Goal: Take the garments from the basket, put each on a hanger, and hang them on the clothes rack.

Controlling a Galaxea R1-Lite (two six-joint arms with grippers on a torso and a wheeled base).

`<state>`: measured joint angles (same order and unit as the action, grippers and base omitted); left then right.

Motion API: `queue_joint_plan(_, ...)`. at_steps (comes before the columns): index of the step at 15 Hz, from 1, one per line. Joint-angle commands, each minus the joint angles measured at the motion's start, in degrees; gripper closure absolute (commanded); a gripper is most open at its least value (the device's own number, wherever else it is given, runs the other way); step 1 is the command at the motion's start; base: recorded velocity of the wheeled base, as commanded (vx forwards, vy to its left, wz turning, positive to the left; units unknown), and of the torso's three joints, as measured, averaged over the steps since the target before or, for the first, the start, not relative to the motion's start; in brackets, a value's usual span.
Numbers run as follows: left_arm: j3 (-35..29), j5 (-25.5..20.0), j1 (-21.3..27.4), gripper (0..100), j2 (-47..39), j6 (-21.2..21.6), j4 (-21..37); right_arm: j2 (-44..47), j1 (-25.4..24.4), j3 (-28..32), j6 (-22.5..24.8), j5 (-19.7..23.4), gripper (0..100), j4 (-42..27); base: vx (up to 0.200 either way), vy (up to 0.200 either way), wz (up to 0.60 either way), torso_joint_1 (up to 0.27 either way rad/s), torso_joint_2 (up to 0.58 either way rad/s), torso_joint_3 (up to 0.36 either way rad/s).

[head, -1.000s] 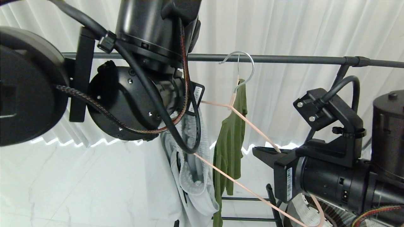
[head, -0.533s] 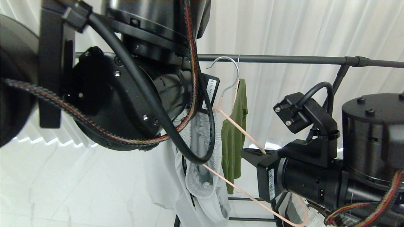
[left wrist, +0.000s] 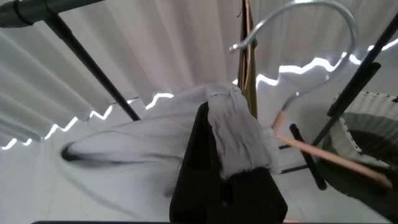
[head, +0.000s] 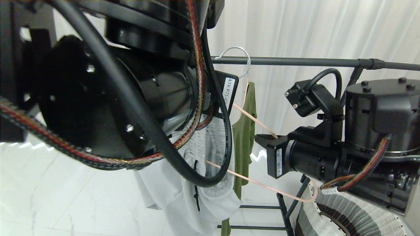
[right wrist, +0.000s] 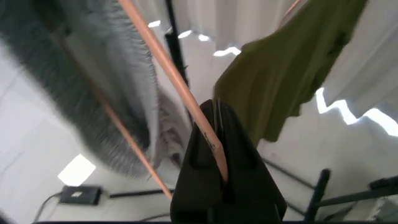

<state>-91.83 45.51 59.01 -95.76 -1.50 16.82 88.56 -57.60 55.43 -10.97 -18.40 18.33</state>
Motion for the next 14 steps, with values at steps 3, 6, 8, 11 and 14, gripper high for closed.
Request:
queue_joint_plan(3, -0.1, 0.0, 0.0, 100, 0.9, 0.1, 0.0, -0.9, 2.4, 0.0, 3.1, 1.3, 100, 3.8, 0.0, 0.0, 0.0, 0.0, 0.0, 0.0)
queue_joint_plan(6, 0.4, 0.1, 0.4, 100, 1.5, -0.2, -0.3, -0.9, 3.6, 0.1, 3.8, 1.2, 100, 5.7, 0.0, 0.0, 0.0, 0.0, 0.0, 0.0)
queue_joint_plan(8, 1.8, 0.1, 0.8, 100, 2.1, -0.1, -0.3, -1.4, 4.5, 0.2, 4.7, 1.3, 100, 7.2, 0.0, 0.0, 0.0, 0.0, 0.0, 0.0)
queue_joint_plan(11, 2.5, 0.1, 1.9, 100, 2.2, 0.0, -0.3, -2.1, 4.9, 0.6, 6.9, 1.5, 100, 7.4, 0.0, 0.0, 0.0, 0.0, 0.0, 0.0)
queue_joint_plan(14, 3.8, 0.1, 3.4, 100, 1.9, -0.1, -0.4, -2.1, 4.9, 0.6, 8.4, 1.5, 100, 11.2, 0.0, 0.0, 0.0, 0.0, 0.0, 0.0)
